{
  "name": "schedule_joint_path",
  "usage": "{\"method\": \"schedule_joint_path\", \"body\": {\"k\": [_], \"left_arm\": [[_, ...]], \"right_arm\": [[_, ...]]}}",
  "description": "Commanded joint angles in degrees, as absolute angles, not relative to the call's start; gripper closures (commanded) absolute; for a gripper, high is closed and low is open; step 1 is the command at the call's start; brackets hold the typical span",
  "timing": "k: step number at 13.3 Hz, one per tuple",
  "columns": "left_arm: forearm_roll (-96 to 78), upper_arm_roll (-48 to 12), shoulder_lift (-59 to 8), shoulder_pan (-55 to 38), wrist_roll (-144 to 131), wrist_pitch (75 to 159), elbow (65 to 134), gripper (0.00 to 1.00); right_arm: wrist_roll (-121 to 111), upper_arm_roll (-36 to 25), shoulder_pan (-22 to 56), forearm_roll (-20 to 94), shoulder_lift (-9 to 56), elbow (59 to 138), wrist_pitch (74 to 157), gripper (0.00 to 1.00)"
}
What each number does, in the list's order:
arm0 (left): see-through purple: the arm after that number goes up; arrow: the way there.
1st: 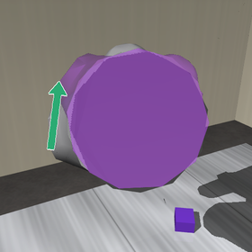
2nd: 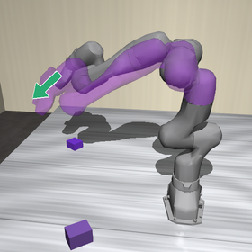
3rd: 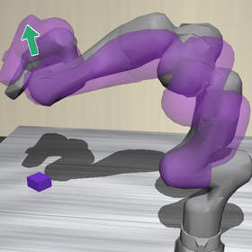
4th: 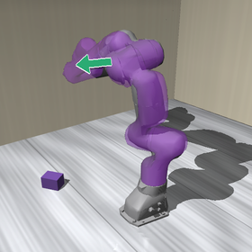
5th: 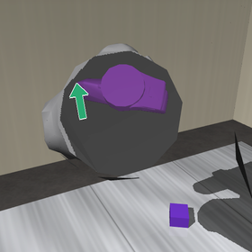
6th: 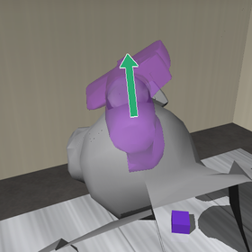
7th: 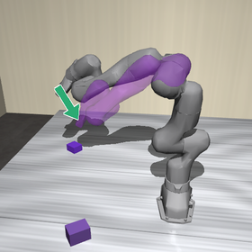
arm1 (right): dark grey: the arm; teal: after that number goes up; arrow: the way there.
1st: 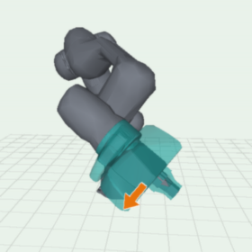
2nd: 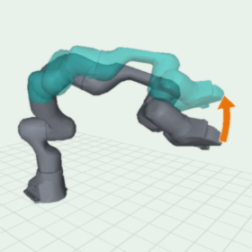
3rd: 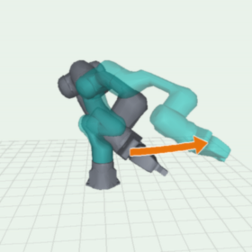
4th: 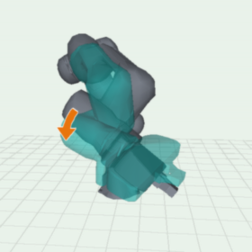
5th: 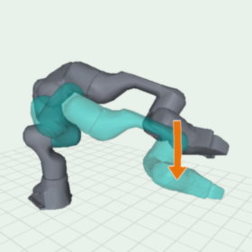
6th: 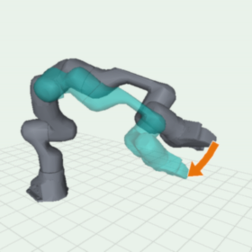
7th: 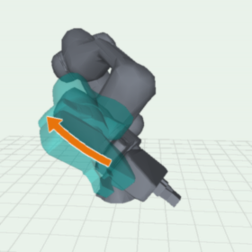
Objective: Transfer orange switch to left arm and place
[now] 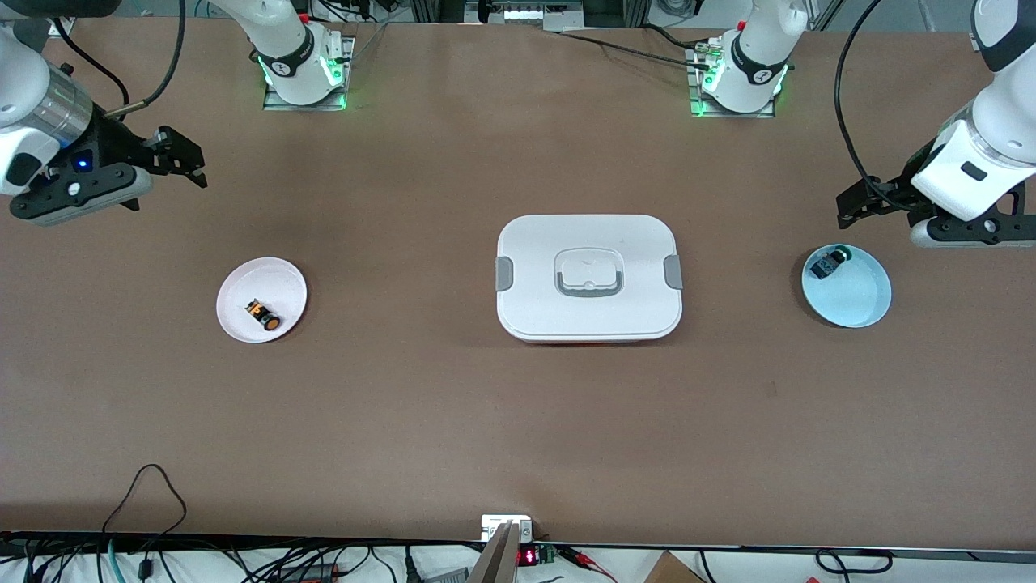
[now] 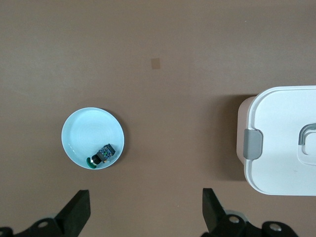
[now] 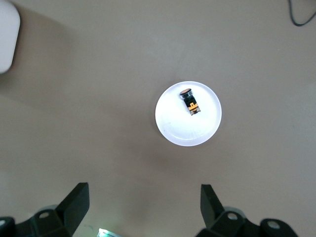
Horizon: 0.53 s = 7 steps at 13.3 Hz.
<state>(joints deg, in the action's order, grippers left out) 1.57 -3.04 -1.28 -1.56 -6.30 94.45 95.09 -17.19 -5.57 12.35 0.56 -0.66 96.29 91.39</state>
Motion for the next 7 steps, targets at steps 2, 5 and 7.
{"method": "schedule_joint_path", "body": {"k": [2, 5, 7], "left_arm": [[2.7, -3.3, -2.2, -1.4, -6.8, 93.2, 93.3, 0.00], [2.7, -3.3, -2.1, -1.4, -6.8, 93.2, 93.3, 0.00], [2.7, -3.3, -2.2, -1.4, -6.8, 93.2, 93.3, 0.00]], "right_arm": [[-29.6, -5.5, 11.7, 1.1, 1.6, 96.6, 91.2, 0.00], [-38.3, -4.8, 10.5, 0.7, 2.3, 102.2, 96.6, 0.00], [-55.2, -3.6, 7.1, 0.6, 2.8, 108.6, 105.2, 0.00]]}}
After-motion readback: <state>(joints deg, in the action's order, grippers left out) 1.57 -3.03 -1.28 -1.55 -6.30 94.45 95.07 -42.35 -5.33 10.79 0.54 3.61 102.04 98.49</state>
